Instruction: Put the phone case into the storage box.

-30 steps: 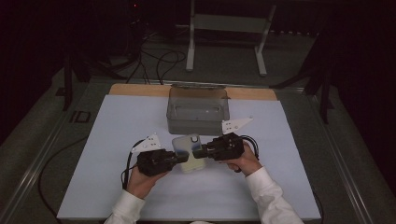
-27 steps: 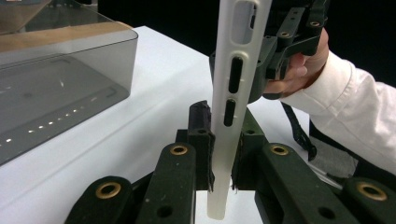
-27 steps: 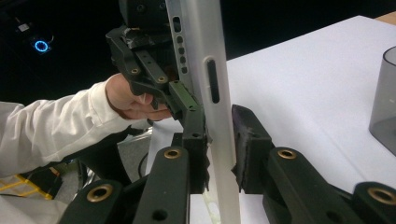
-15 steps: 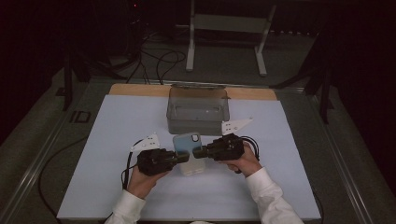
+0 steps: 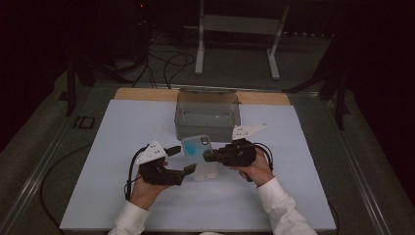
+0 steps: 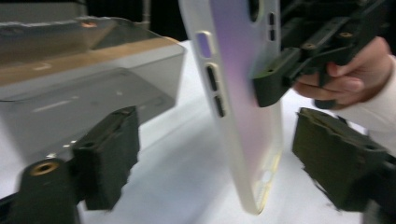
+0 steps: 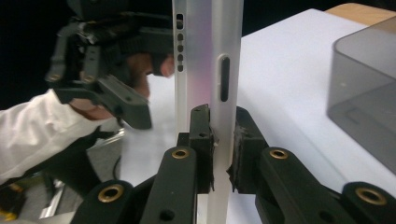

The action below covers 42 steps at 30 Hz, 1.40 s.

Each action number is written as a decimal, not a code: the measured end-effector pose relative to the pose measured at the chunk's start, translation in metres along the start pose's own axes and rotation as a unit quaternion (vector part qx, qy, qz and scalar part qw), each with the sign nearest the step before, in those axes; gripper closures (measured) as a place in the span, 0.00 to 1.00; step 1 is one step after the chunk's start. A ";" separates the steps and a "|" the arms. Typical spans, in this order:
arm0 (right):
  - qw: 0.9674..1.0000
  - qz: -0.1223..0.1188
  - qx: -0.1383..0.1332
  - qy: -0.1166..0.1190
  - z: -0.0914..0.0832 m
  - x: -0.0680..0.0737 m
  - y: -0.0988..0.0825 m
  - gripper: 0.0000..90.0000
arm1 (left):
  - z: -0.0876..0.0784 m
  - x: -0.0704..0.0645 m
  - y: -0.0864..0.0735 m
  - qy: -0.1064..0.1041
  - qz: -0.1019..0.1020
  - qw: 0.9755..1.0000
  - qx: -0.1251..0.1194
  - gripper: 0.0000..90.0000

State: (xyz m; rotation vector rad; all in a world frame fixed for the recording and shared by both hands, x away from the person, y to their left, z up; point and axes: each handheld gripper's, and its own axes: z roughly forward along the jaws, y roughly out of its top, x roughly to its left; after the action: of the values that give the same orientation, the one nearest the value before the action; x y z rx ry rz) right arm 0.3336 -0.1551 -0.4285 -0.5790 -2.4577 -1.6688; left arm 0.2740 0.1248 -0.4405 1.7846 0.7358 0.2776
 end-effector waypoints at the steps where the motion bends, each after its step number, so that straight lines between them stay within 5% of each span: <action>1: 1.000 0.001 0.000 -0.004 -0.001 0.001 0.000 0.91 | -0.002 0.000 0.000 0.005 0.002 1.000 -0.002 0.17; 7: 0.999 0.007 -0.002 -0.036 -0.003 0.004 0.001 0.91 | -0.014 0.004 -0.003 0.041 0.014 0.999 -0.015 0.01; 18: 0.998 0.008 -0.013 -0.061 -0.008 0.008 0.003 0.91 | -0.041 0.020 -0.020 0.093 -0.003 0.995 -0.043 0.00; 27: 0.997 0.009 -0.018 -0.072 -0.010 0.009 0.004 0.91 | -0.062 0.030 -0.040 0.136 -0.013 0.990 -0.044 0.00; 42: 0.992 0.031 -0.035 -0.119 -0.016 0.010 0.006 0.91 | -0.083 0.034 -0.069 0.193 0.005 0.981 -0.035 0.00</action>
State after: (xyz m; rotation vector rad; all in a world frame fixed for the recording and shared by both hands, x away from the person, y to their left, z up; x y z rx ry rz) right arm 0.3251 -0.1653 -0.4139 -0.9044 -2.5152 -1.7588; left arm 0.2323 0.2219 -0.4817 1.6861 0.9776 0.6618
